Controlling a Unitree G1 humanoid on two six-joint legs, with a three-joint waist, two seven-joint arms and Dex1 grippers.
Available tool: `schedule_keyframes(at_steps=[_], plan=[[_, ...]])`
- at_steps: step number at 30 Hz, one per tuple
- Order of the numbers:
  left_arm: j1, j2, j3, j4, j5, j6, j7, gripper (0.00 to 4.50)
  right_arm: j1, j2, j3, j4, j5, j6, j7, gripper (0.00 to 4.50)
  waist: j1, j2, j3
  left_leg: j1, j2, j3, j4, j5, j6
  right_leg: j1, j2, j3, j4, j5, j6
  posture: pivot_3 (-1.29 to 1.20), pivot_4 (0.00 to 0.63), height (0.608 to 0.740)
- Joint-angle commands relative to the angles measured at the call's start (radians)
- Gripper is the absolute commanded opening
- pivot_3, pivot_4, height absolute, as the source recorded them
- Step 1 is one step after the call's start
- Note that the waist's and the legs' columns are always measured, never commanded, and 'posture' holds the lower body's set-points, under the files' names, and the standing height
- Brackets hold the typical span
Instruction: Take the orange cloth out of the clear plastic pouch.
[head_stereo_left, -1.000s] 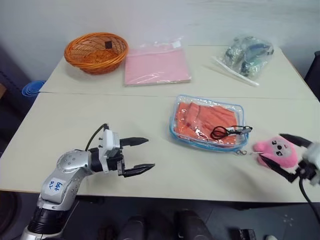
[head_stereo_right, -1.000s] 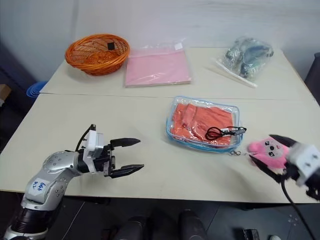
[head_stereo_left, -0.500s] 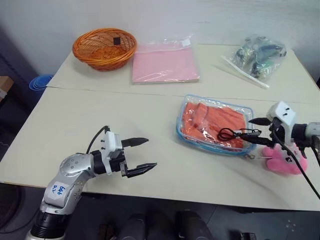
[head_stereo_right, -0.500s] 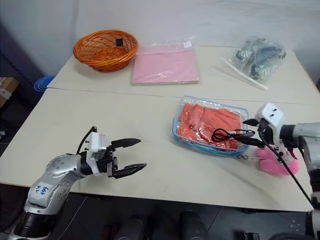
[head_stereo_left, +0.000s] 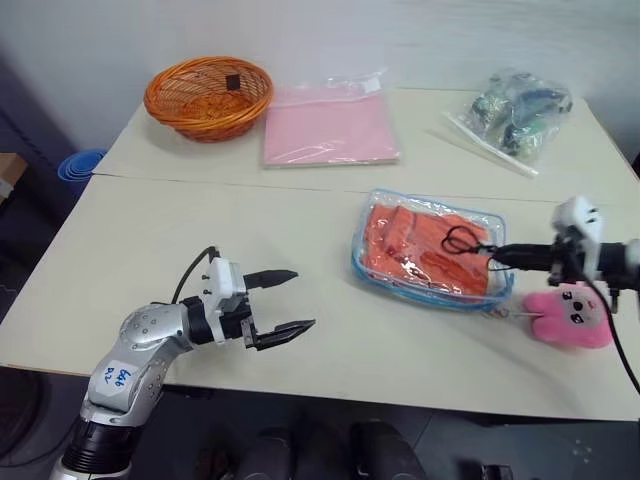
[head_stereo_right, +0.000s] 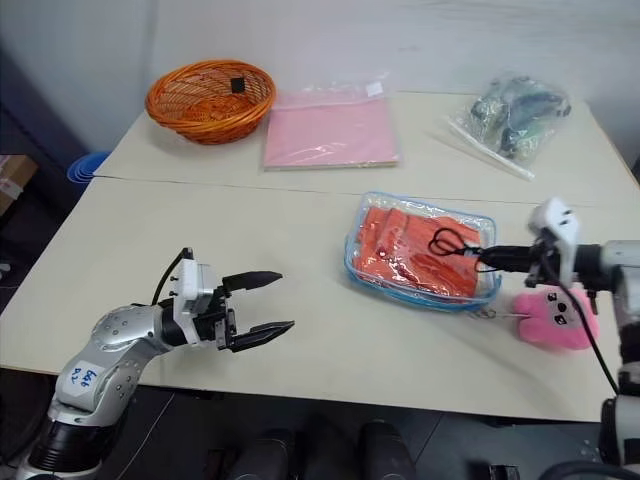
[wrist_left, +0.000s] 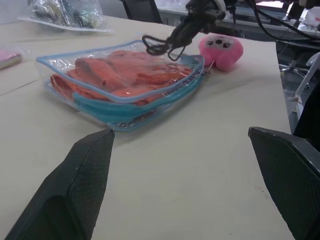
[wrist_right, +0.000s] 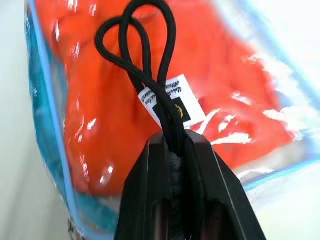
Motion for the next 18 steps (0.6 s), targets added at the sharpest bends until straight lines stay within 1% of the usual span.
schedule_keyframes(at_steps=[1,3,5,7,8,11,13,16,18], plan=[[0.011,-0.001,0.026,-0.019,-0.005,-0.018,0.008,4.5,0.075,-0.139,-0.169,0.003,0.031,0.019,-0.032,0.08,0.011,0.0,0.0,0.0,0.0,0.0,0.0,0.0,0.0,0.0,0.0,0.0,0.0,0.0,0.0,0.0,0.15,0.74],[0.028,-0.002,0.026,-0.025,-0.002,-0.024,0.006,4.5,0.159,-0.224,-0.222,0.133,-0.028,-0.068,-0.107,0.08,0.019,0.0,0.0,0.0,0.0,0.0,0.0,-0.001,0.001,0.0,0.0,0.0,-0.001,0.0,0.0,0.0,0.15,0.74],[0.038,-0.002,0.02,-0.027,0.003,-0.029,-0.001,4.5,0.216,-0.256,-0.233,0.232,-0.07,-0.137,-0.17,0.08,0.018,0.0,0.0,0.0,0.0,0.0,0.0,-0.001,0.001,0.001,-0.001,0.0,-0.003,0.0,0.0,0.0,0.15,0.74],[0.034,0.0,0.013,-0.019,0.008,-0.035,-0.01,4.5,0.242,-0.246,-0.222,0.319,-0.104,-0.188,-0.244,0.08,0.011,0.0,0.0,0.001,0.0,0.001,0.0,-0.001,0.001,0.003,0.0,0.0,-0.006,0.0,0.0,0.0,0.15,0.74],[0.032,0.0,0.012,-0.015,0.01,-0.036,-0.012,4.5,0.25,-0.236,-0.217,0.341,-0.112,-0.215,-0.254,0.08,0.004,0.0,0.0,0.002,0.0,0.001,0.0,-0.001,0.002,0.005,0.0,0.0,-0.007,0.0,0.0,0.0,0.15,0.74],[0.018,0.002,0.016,-0.003,0.016,-0.042,-0.017,4.5,0.232,-0.206,-0.206,0.365,-0.122,-0.242,-0.287,0.08,-0.025,0.002,0.0,0.004,0.0,0.007,-0.001,-0.001,0.002,0.006,0.0,0.003,-0.007,0.0,0.0,0.0,0.15,0.74],[0.012,0.004,0.022,-0.001,0.016,-0.04,-0.018,4.5,0.212,-0.193,-0.207,0.374,-0.123,-0.241,-0.313,0.08,-0.038,0.006,0.0,0.004,0.0,0.008,-0.001,0.0,0.003,0.006,0.0,0.003,-0.005,0.0,0.0,0.0,0.15,0.74],[0.017,0.009,0.026,-0.001,0.017,-0.043,-0.022,4.5,0.201,-0.189,-0.191,0.422,-0.153,-0.243,-0.372,0.08,-0.039,0.008,0.0,0.007,0.0,0.01,-0.001,0.0,0.003,0.006,0.001,0.005,0.0,0.0,0.0,0.0,0.15,0.74],[0.024,0.013,0.024,-0.003,0.022,-0.046,-0.026,4.5,0.191,-0.186,-0.195,0.469,-0.167,-0.229,-0.44,0.08,-0.034,0.008,0.001,0.007,0.001,0.009,-0.001,0.0,0.002,0.006,0.002,0.005,0.0,0.0,0.0,0.0,0.15,0.74]])
